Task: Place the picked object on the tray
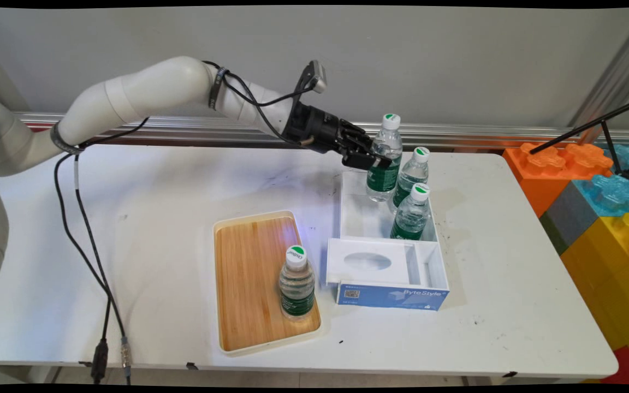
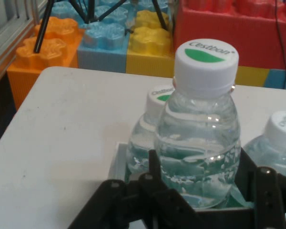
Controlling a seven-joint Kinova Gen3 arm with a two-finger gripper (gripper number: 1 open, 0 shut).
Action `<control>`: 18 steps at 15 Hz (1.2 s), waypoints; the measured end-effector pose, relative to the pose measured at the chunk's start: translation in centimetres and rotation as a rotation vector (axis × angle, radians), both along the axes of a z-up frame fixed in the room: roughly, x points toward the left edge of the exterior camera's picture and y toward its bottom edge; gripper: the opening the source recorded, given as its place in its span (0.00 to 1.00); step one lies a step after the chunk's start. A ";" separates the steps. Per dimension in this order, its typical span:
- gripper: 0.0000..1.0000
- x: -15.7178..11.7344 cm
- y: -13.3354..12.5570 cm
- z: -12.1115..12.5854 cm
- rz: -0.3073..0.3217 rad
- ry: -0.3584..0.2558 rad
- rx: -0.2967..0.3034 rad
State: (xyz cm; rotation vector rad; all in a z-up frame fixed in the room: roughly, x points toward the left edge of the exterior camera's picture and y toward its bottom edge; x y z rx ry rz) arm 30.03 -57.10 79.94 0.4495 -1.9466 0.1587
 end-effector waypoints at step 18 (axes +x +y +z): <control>0.00 6.1 4.8 1.8 -0.044 -0.074 0.018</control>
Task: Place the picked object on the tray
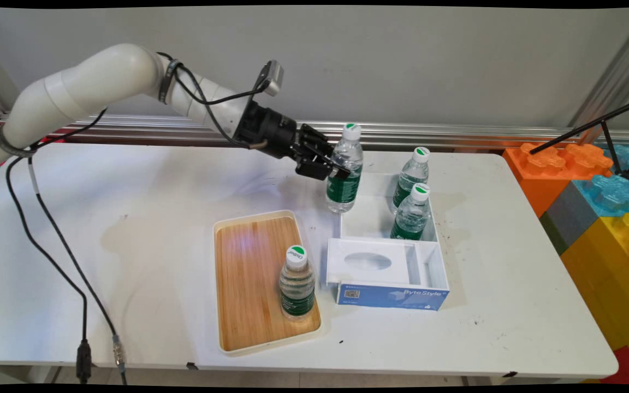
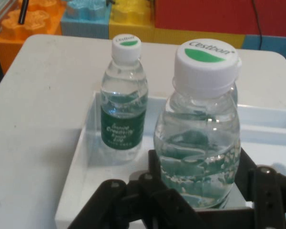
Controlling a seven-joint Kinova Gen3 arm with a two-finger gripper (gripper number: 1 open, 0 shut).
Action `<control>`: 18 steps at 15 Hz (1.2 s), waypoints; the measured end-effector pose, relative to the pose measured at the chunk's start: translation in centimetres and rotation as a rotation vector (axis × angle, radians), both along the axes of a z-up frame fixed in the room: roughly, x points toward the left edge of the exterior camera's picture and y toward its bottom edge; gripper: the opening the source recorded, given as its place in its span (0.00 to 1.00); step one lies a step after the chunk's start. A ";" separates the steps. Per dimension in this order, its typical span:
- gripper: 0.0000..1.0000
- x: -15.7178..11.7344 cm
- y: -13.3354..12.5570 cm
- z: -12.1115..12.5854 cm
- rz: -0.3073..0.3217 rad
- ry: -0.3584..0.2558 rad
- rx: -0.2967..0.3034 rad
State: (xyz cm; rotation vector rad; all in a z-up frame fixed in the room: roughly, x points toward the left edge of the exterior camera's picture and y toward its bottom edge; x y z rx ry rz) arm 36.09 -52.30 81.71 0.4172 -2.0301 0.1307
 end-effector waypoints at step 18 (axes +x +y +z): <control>0.00 4.7 2.3 -1.4 -0.022 -0.086 0.012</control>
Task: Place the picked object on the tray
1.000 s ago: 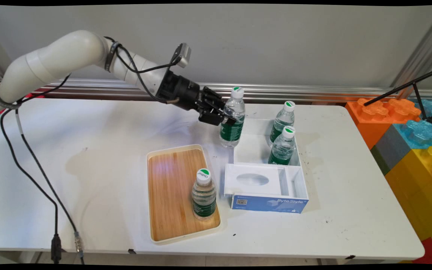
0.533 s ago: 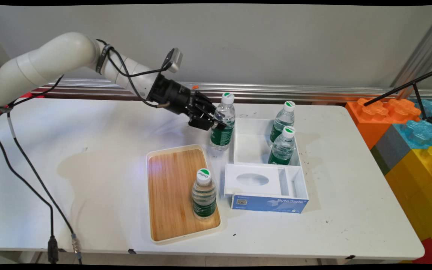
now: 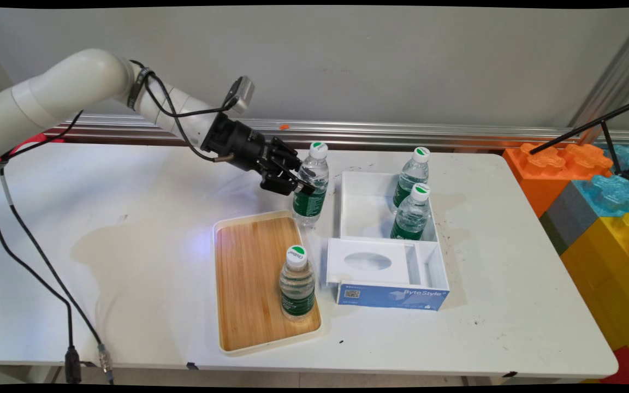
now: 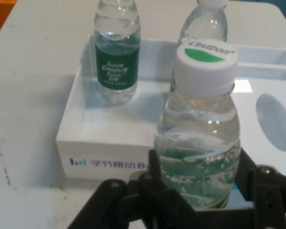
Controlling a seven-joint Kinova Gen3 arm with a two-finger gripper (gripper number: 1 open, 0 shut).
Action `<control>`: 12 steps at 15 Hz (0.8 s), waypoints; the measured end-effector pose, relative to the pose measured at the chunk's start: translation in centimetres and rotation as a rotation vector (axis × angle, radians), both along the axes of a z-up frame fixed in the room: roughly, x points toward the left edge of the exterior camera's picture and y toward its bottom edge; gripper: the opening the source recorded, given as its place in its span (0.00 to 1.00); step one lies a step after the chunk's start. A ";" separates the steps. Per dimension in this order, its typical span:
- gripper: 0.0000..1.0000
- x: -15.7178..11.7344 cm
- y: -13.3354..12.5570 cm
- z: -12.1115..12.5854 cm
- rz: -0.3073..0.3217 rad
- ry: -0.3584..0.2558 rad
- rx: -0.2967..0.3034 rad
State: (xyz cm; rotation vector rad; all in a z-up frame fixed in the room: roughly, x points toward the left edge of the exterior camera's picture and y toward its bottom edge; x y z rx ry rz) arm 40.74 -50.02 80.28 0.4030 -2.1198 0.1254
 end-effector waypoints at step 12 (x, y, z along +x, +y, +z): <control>0.00 2.3 1.4 -0.3 -0.019 -0.039 0.001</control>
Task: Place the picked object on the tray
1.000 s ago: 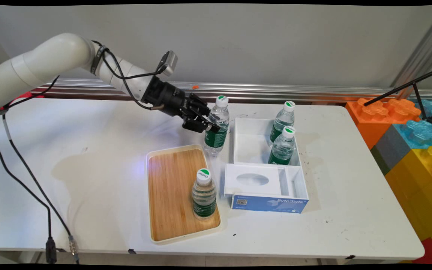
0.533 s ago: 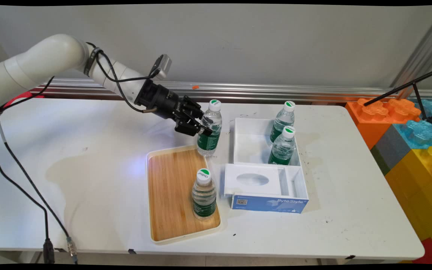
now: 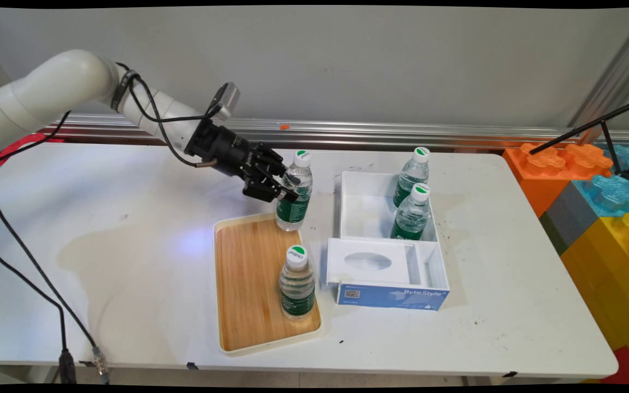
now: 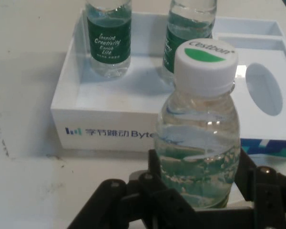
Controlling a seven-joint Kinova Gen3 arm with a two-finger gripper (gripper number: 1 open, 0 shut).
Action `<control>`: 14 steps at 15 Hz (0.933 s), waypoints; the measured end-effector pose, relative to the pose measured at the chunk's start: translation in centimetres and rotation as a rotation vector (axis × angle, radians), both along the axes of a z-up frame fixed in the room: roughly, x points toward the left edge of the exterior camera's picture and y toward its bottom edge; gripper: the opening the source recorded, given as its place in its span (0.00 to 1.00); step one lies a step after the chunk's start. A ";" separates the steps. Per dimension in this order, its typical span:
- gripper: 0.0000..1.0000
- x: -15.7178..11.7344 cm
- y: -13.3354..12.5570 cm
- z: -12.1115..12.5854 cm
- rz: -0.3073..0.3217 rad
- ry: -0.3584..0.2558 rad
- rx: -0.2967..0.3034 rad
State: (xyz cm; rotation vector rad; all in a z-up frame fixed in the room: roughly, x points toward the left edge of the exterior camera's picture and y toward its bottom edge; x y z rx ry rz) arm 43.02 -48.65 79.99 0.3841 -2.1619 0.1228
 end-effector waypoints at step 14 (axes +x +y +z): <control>0.00 1.6 1.0 -0.2 -0.002 -0.023 0.012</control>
